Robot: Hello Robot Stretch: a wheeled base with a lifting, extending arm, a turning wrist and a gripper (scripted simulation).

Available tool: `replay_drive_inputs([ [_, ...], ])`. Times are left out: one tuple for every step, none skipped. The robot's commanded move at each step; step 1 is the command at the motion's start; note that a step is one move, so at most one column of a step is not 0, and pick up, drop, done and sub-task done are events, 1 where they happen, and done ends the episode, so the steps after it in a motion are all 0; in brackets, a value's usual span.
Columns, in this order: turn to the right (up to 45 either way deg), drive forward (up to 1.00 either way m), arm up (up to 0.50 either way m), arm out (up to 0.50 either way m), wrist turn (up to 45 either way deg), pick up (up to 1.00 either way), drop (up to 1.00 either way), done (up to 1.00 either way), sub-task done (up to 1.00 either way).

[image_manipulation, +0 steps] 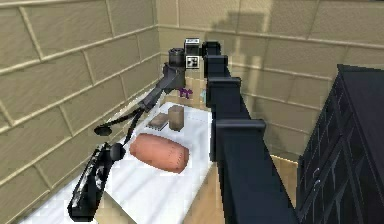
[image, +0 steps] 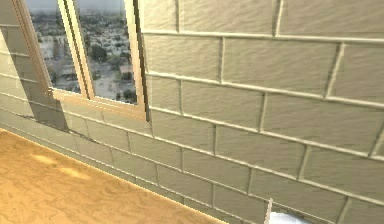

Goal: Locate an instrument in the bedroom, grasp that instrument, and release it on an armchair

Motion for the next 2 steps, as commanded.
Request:
replay_drive_inputs([
  [0.0,0.00,0.00,-0.38,0.0,0.00,0.00,0.00,0.00],
  [-45.0,0.00,0.00,0.00,0.0,0.00,0.00,0.00,0.00],
])
